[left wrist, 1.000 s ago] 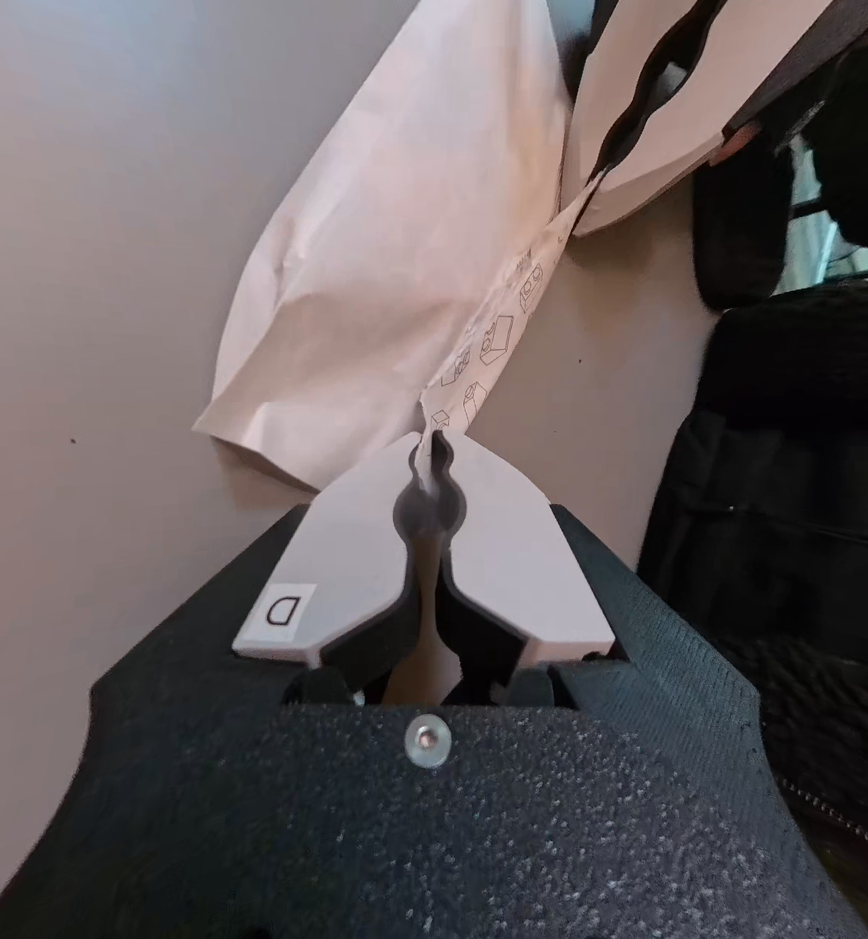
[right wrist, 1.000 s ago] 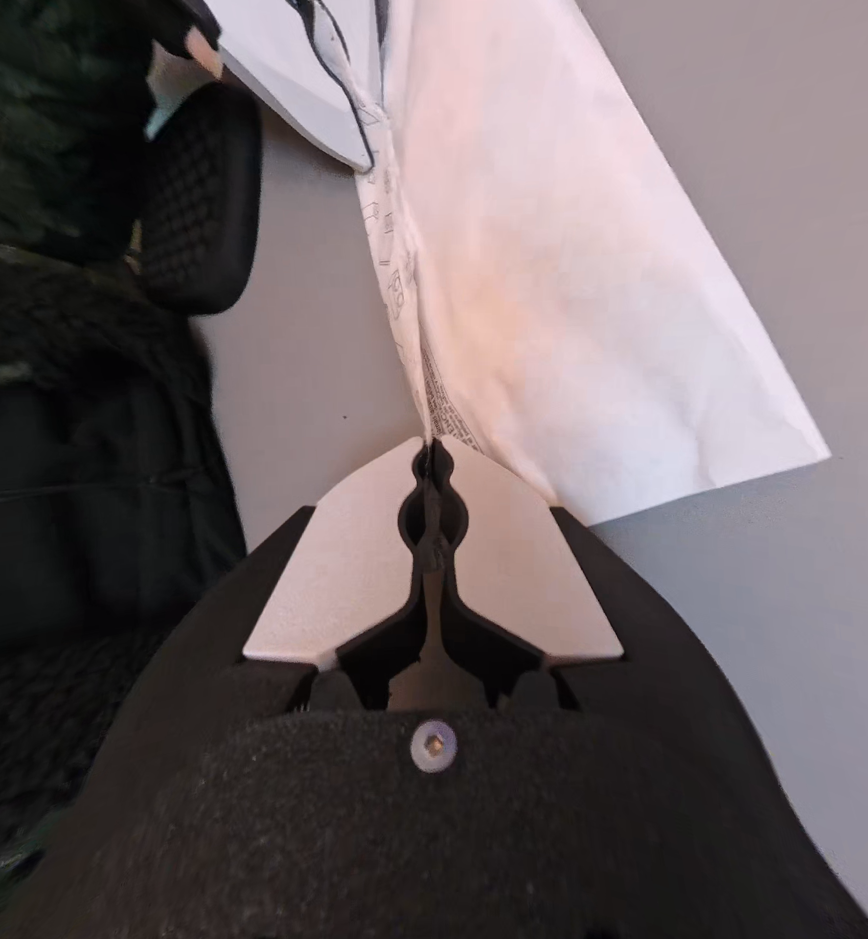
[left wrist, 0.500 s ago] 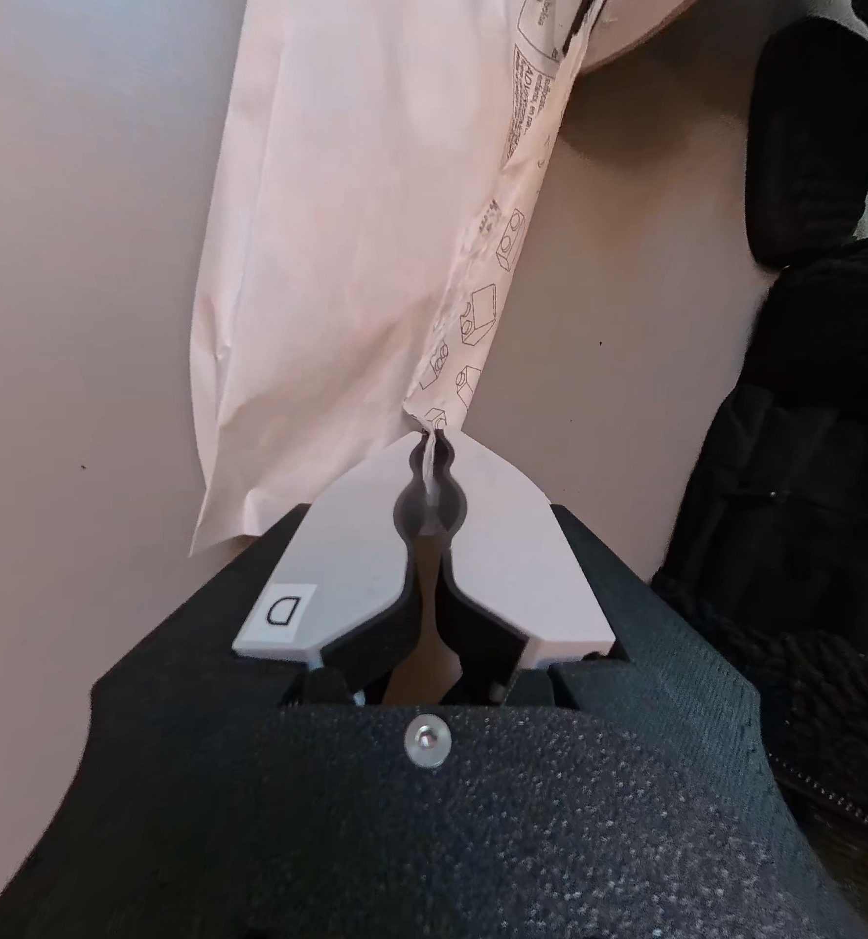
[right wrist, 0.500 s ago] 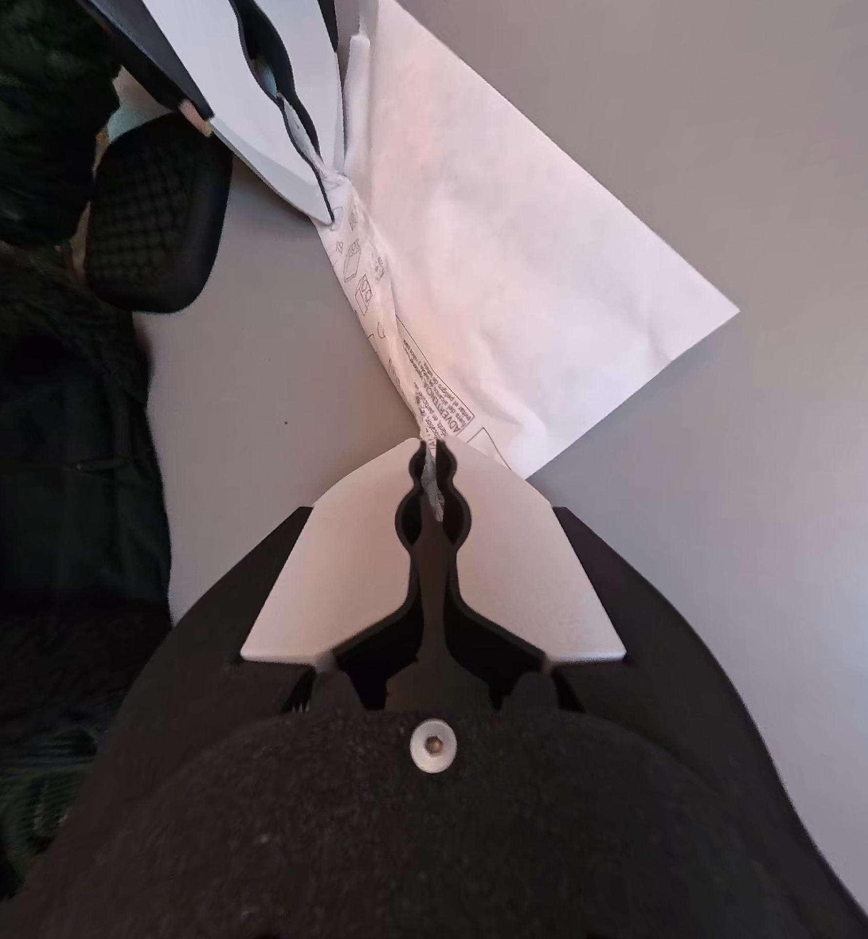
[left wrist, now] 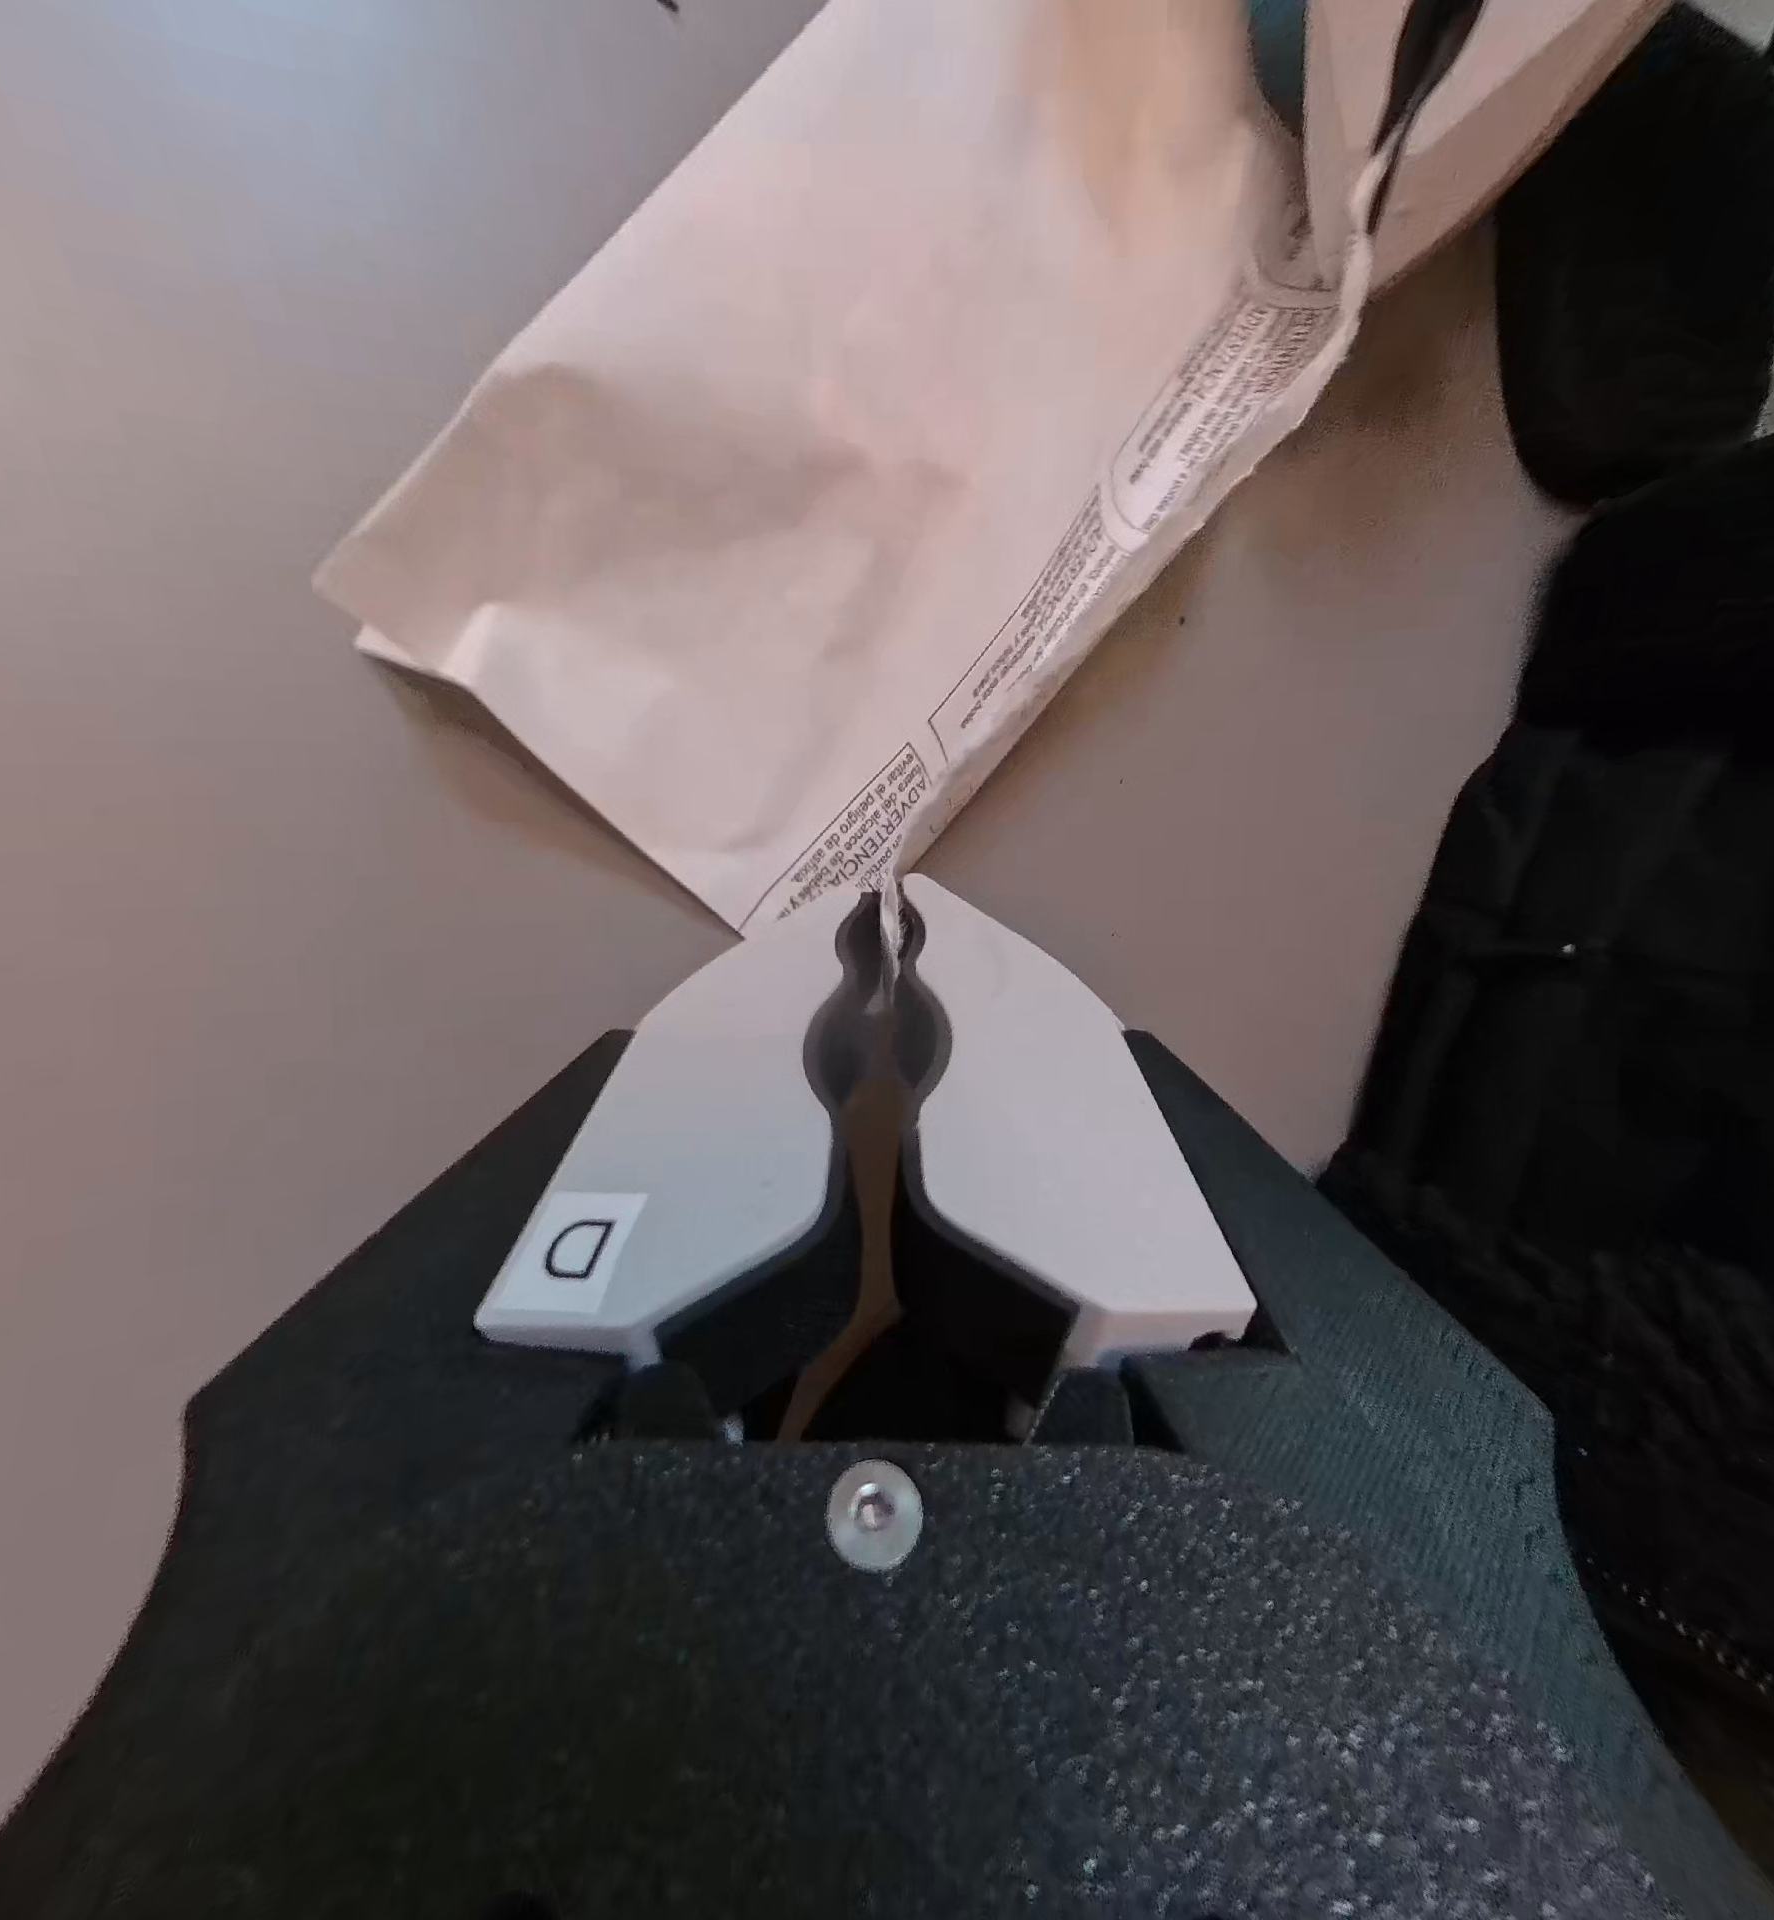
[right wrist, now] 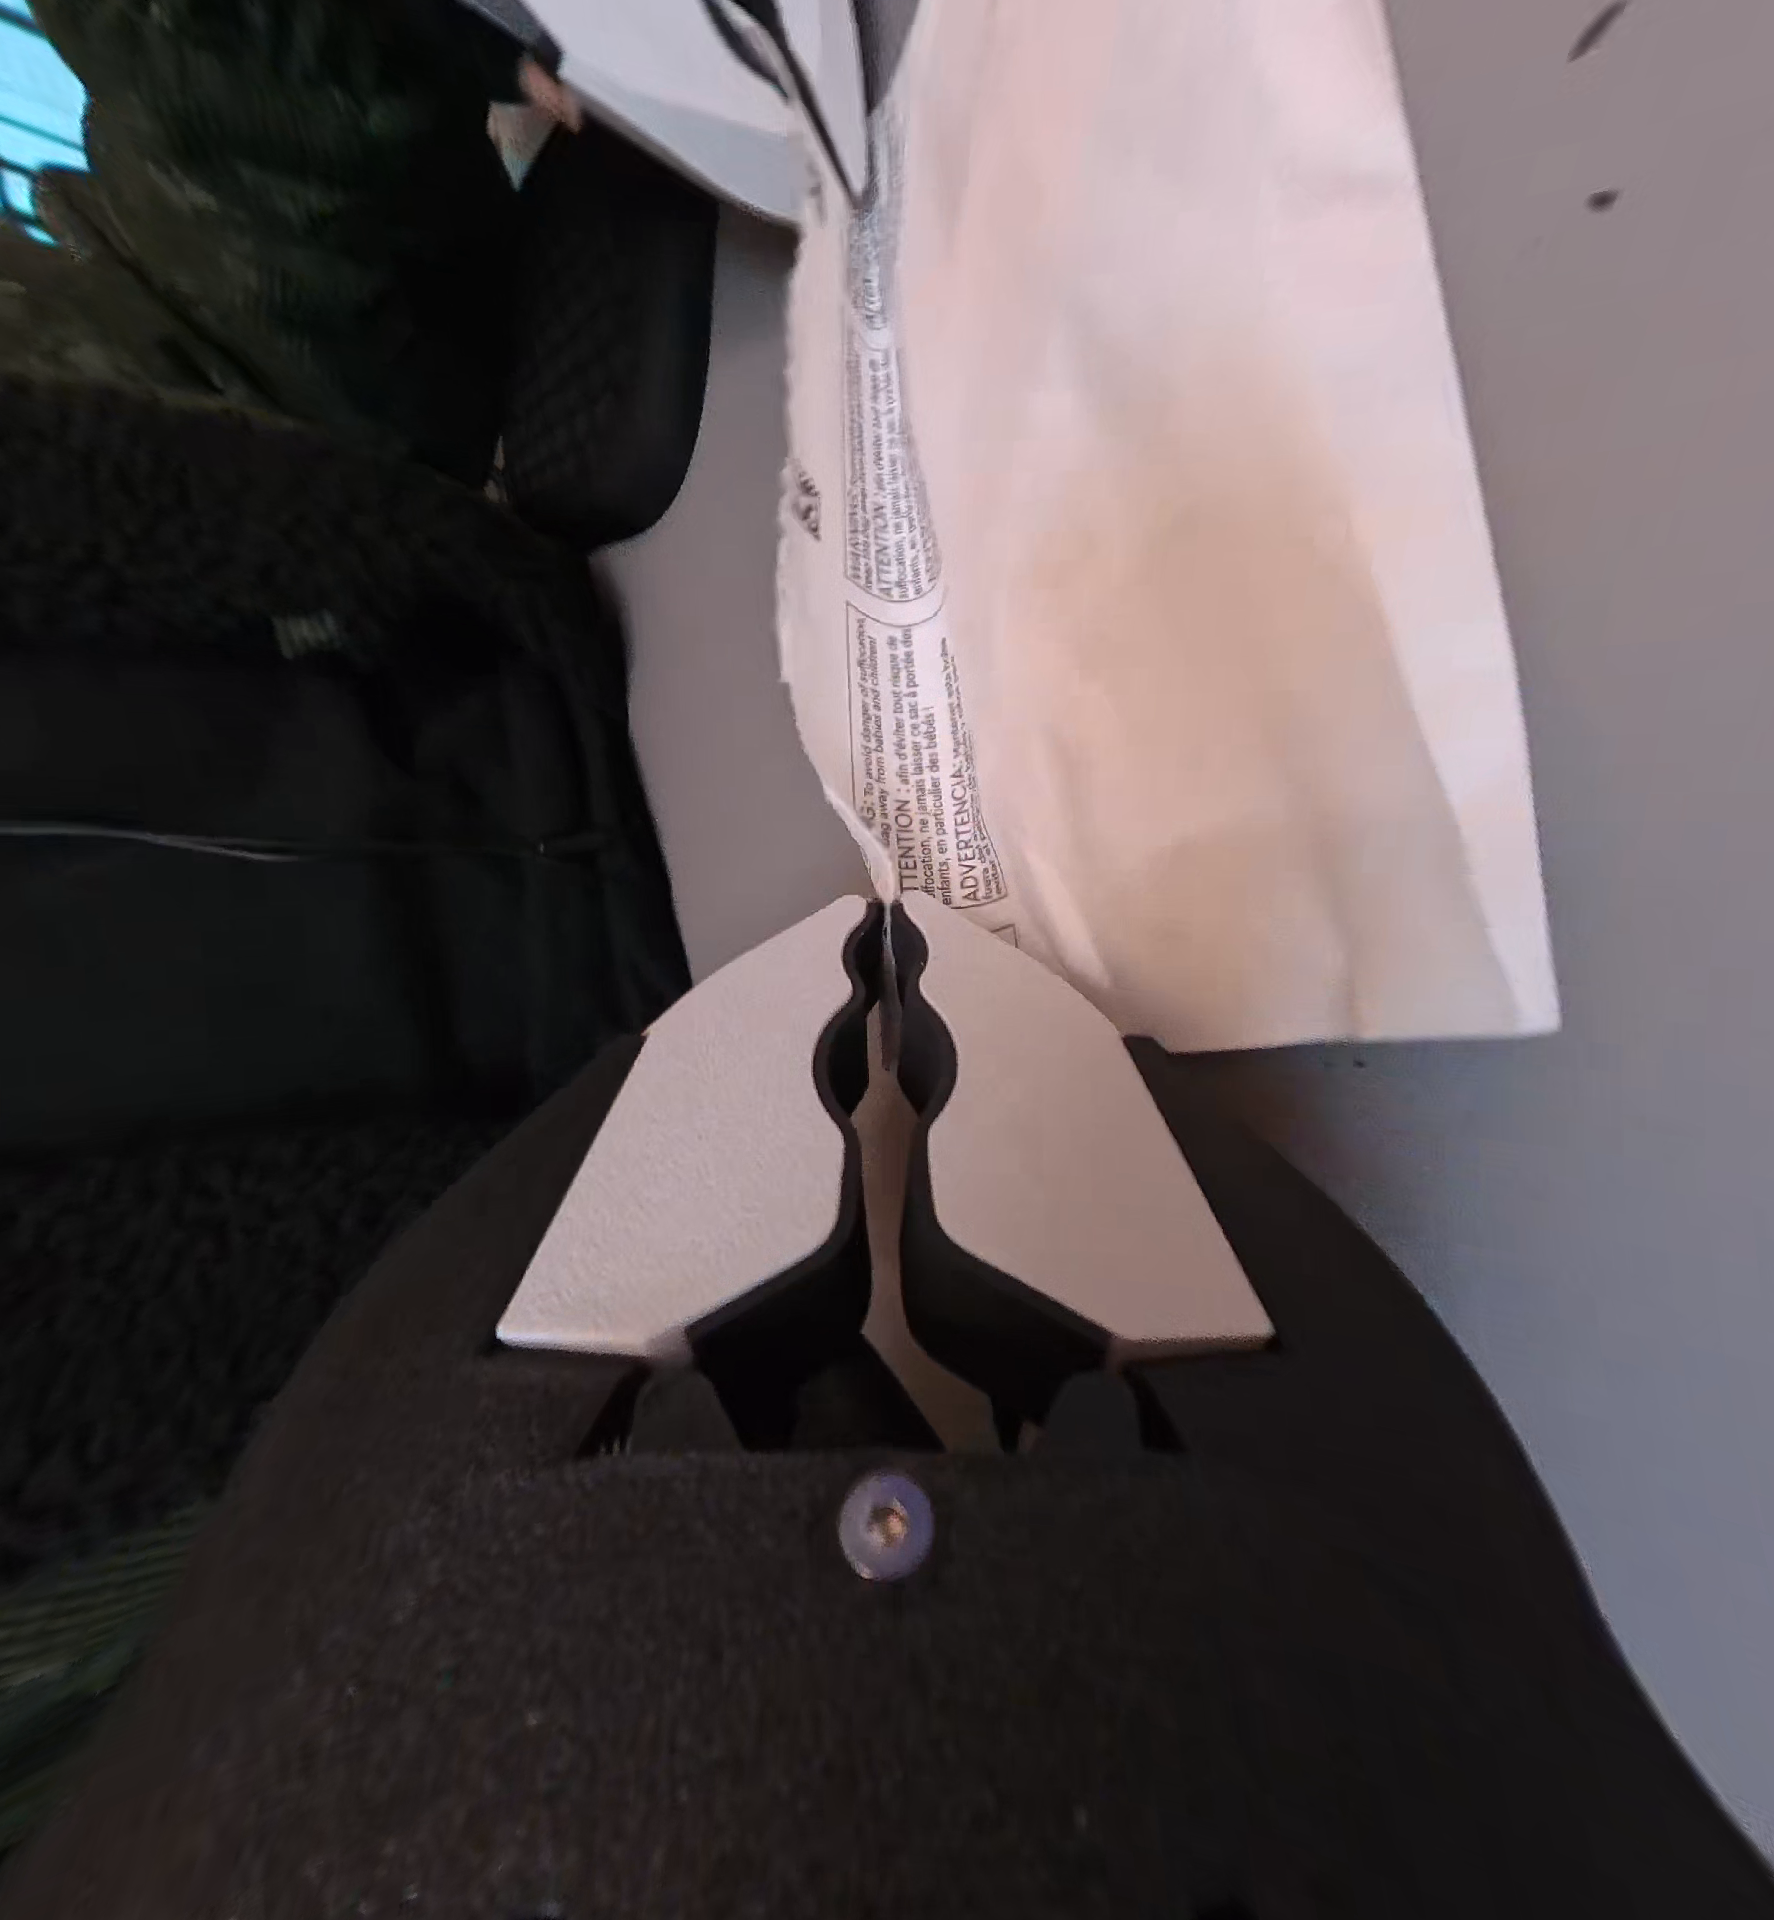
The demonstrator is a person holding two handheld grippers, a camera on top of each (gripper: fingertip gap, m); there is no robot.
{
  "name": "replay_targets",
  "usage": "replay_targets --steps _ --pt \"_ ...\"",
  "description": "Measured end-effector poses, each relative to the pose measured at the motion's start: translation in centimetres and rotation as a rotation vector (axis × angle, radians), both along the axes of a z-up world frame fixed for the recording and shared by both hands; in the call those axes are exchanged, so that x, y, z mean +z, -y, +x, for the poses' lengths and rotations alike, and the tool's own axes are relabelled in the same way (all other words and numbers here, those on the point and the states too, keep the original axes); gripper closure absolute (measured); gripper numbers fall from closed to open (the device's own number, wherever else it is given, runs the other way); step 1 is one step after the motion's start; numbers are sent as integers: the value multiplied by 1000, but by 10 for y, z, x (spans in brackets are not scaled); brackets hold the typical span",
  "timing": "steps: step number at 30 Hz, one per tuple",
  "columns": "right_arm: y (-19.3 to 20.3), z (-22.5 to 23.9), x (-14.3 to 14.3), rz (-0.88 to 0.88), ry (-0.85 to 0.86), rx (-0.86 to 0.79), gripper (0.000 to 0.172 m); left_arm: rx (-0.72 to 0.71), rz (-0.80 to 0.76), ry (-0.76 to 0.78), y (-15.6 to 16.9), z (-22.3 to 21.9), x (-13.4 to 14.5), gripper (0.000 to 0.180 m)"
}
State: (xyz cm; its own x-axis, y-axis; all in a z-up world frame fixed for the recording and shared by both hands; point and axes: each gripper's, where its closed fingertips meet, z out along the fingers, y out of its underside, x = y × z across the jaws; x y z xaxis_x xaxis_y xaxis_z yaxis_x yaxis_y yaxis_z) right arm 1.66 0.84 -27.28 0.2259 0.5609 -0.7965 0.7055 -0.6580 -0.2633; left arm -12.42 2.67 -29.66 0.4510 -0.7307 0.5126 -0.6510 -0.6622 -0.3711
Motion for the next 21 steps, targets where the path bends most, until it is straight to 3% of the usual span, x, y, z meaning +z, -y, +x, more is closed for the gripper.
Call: replay_targets --steps 6,11,17,21 --pt "-26 5 -10 142 -11 -73 170 -24 -54 -16 0 -1 -3 179" --pt "-40 4 -17 70 2 -183 171 -50 -94 -38 0 -2 -3 180" --pt "-43 5 -25 234 106 -140 171 -16 -72 -37 0 -2 -3 179" --pt "-43 5 -25 244 116 -152 171 -6 -72 -35 0 -2 -3 179"
